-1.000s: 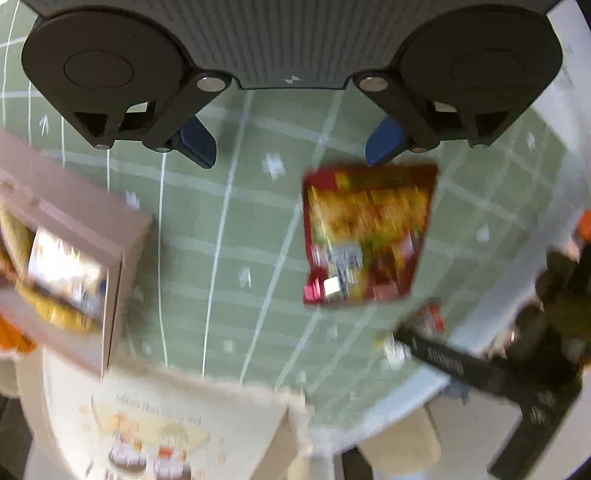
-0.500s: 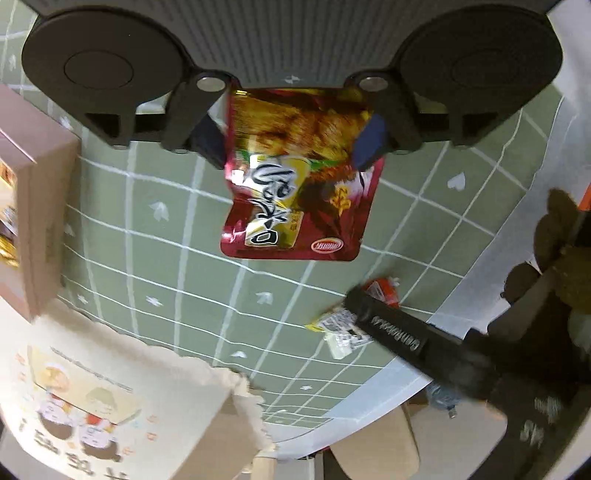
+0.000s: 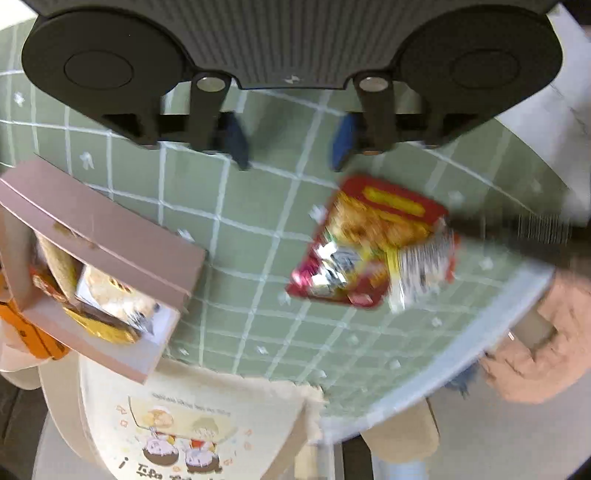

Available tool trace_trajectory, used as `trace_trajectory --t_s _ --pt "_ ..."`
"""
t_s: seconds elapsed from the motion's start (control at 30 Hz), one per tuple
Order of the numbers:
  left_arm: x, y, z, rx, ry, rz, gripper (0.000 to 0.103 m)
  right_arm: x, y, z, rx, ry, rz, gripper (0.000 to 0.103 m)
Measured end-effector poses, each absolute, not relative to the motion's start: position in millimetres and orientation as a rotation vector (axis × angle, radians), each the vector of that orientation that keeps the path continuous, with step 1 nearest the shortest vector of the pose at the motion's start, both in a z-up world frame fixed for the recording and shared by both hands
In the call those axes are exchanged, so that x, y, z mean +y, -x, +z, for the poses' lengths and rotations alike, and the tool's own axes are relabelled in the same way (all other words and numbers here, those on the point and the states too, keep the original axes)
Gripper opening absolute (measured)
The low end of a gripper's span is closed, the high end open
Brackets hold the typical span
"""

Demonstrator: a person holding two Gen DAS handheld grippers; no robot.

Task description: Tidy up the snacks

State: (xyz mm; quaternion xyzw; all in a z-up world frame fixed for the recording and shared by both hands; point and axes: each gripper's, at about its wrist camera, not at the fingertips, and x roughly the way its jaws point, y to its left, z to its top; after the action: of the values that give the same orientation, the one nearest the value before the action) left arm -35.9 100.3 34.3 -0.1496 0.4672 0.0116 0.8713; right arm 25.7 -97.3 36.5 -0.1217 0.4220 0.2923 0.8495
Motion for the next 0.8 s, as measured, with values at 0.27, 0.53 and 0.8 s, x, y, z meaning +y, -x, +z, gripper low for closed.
trace_trajectory --t_s 0.27,0.53,0.8 --pt "101.8 88.0 29.3 0.933 0.363 0.136 0.013 -3.4 -65.8 22.7 0.915 0.248 0.577 0.074" --pt "111.4 111.3 30.8 0.889 0.430 0.060 0.014 26.3 -39.9 10.1 0.768 0.499 0.721 0.086" --pt "132.8 60.3 78.5 0.791 0.257 0.051 0.021 -32.4 -42.2 4.9 0.828 0.363 0.691 0.097"
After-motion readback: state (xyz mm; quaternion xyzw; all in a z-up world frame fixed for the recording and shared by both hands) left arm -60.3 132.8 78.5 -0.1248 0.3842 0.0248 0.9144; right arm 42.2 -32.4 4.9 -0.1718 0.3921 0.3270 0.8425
